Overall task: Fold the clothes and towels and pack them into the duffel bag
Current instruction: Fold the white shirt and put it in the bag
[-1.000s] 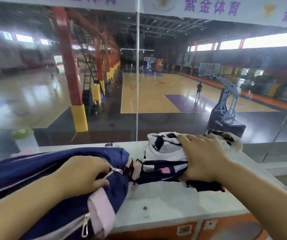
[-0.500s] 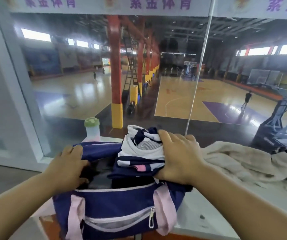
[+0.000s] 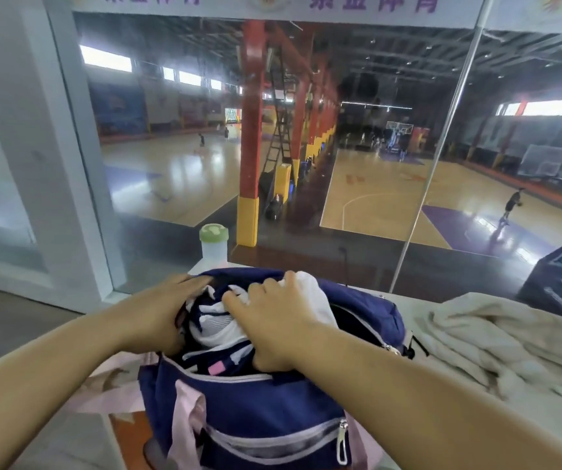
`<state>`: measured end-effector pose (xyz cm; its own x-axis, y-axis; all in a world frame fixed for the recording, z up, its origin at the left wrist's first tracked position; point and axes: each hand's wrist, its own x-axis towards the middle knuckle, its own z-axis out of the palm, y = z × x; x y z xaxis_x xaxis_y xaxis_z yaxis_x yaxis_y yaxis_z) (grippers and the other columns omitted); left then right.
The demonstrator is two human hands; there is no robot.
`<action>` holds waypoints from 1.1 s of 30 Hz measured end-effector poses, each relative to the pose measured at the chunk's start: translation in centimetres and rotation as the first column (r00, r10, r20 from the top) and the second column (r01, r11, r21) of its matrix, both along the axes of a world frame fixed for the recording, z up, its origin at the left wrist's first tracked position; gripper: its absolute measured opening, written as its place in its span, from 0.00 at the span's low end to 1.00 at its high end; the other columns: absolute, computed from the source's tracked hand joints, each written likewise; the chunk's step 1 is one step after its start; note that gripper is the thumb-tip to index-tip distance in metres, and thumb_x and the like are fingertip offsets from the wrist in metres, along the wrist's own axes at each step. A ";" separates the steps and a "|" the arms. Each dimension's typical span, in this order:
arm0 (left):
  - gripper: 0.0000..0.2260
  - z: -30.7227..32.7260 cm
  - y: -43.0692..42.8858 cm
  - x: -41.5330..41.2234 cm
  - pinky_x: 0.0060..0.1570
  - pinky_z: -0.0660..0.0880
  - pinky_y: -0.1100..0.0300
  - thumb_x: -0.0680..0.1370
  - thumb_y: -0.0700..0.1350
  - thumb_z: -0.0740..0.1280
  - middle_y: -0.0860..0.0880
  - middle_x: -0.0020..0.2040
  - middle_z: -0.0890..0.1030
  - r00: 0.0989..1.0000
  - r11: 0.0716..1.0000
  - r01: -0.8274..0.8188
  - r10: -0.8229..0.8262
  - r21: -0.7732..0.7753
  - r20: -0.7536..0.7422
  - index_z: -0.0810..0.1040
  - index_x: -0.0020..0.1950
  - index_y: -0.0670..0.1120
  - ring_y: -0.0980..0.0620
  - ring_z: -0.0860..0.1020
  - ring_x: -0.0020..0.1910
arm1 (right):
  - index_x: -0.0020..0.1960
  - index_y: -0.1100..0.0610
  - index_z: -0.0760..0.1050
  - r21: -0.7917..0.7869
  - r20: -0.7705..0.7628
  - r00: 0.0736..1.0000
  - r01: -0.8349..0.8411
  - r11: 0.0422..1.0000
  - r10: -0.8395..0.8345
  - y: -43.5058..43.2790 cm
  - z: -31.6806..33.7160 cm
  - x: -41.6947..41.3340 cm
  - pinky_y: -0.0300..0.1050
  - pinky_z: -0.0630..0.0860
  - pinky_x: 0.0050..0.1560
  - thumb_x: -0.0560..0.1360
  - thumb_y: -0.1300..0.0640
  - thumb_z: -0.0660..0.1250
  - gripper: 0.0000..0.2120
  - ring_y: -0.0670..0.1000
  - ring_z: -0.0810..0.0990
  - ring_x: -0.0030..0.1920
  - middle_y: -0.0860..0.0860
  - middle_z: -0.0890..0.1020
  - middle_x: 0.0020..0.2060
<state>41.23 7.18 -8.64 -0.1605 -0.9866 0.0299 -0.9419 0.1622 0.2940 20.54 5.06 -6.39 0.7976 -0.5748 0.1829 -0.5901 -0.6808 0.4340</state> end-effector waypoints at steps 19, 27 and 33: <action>0.33 0.2 -0.9 -0.1 0.46 0.78 0.50 0.55 0.46 0.71 0.52 0.51 0.72 0.999 0.997 -0.006 0.009 0.079 -0.041 0.65 0.60 0.55 0.52 0.76 0.46 | 0.63 0.50 0.63 0.138 -0.137 0.991 0.017 0.990 0.003 -1.7 -1.0 -0.1 0.53 0.63 0.44 0.67 0.48 0.69 0.28 0.59 0.77 0.51 0.54 0.77 0.53; 0.37 0.7 -0.4 0.2 0.41 0.78 0.55 0.58 0.41 0.71 0.53 0.52 0.74 0.996 0.991 -0.053 0.061 0.121 -0.063 0.64 0.65 0.56 0.54 0.76 0.44 | 0.65 0.54 0.60 0.323 -0.062 0.998 0.012 0.946 0.009 -2.5 -4.3 2.5 0.57 0.68 0.53 0.69 0.49 0.70 0.30 0.61 0.75 0.56 0.59 0.75 0.57; 0.34 0.7 0.2 -0.5 0.28 0.70 0.60 0.63 0.36 0.71 0.49 0.40 0.75 0.985 0.989 -0.138 0.142 0.051 -0.099 0.56 0.60 0.56 0.51 0.76 0.34 | 0.71 0.56 0.56 0.387 -0.033 0.999 0.024 0.922 -0.012 -4.1 -5.6 2.1 0.58 0.66 0.61 0.68 0.49 0.71 0.38 0.63 0.70 0.62 0.60 0.71 0.63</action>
